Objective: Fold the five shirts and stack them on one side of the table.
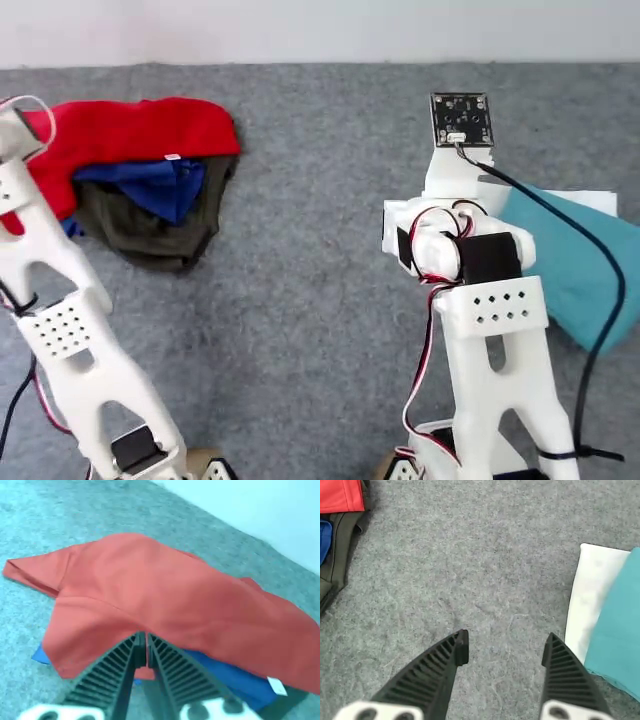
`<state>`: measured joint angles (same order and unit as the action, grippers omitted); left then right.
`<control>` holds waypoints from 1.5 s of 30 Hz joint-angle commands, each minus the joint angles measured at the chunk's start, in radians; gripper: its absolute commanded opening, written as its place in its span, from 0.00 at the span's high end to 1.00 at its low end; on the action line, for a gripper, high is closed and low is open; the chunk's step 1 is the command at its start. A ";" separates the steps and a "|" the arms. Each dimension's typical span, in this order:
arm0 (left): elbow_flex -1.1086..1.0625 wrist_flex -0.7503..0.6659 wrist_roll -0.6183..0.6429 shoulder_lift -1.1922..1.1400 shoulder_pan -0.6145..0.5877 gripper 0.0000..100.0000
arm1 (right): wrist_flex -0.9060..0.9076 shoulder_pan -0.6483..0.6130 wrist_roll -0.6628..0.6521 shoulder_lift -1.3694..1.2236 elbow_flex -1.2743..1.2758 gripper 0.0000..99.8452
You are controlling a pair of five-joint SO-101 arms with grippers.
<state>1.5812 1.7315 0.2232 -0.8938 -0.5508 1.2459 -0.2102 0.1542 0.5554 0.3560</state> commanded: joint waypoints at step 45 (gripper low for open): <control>-0.179 0.028 -0.011 0.623 0.571 0.99 | -0.045 0.002 0.003 0.002 0.043 0.76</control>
<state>1.5397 1.7346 0.2217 -0.4902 -0.2547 1.2213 -0.2102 0.1542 0.5539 0.4035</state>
